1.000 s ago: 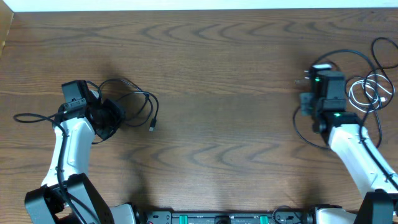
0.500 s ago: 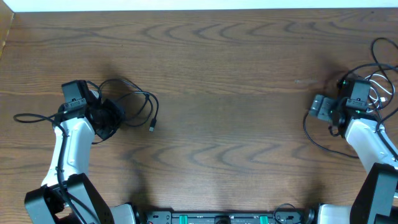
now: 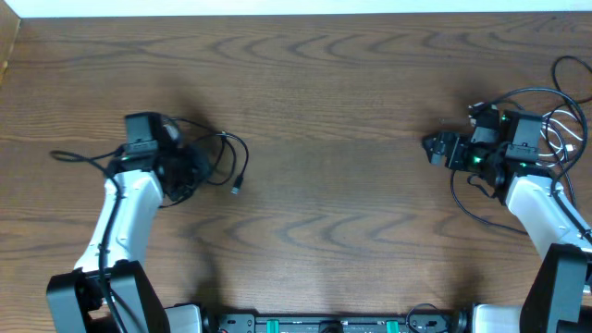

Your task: Untangle cables

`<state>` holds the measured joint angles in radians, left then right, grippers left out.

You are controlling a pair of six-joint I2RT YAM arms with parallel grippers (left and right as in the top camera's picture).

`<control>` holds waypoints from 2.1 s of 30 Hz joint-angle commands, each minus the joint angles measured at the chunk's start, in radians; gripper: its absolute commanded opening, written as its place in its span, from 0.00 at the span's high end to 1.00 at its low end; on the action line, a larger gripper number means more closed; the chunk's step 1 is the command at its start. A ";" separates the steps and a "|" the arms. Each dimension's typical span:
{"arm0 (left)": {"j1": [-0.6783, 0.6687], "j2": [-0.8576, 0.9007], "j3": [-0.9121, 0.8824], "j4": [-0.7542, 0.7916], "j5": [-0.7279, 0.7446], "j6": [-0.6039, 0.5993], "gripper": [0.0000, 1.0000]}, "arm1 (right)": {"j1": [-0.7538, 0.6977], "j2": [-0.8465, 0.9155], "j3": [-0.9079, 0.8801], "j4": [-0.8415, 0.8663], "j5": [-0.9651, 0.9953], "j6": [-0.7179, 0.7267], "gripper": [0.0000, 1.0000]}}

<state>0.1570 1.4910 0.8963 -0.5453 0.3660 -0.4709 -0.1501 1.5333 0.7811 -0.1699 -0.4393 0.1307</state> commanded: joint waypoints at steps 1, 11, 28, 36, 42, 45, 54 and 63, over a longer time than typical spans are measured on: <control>-0.060 0.005 -0.005 -0.003 -0.047 0.014 0.58 | 0.047 0.002 -0.005 0.026 -0.093 0.011 0.01; -0.160 0.005 -0.002 -0.045 -0.042 -0.018 0.93 | 0.147 0.002 -0.005 0.066 -0.091 0.010 0.01; -0.311 0.004 0.013 0.069 0.523 -0.096 0.92 | 0.160 0.002 -0.005 0.130 -0.312 0.011 0.01; -0.403 0.004 0.013 0.231 0.522 -0.100 0.50 | 0.160 0.002 -0.005 0.132 -0.312 0.011 0.01; -0.383 0.004 0.013 0.191 0.265 -0.099 0.25 | 0.160 0.002 -0.005 0.132 -0.312 0.011 0.01; -0.349 0.002 0.013 0.179 0.251 -0.098 0.24 | 0.160 0.002 -0.005 0.133 -0.313 0.012 0.01; -0.259 -0.024 0.161 -0.136 0.014 0.055 0.18 | 0.161 0.002 -0.005 0.137 -0.316 0.132 0.01; -0.258 -0.012 0.214 -0.174 -0.420 0.070 0.19 | 0.165 0.002 -0.005 0.133 -0.311 0.169 0.01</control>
<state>-0.1055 1.4796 1.0981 -0.7380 0.1741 -0.4217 0.0032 1.5333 0.7803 -0.0341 -0.7372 0.2790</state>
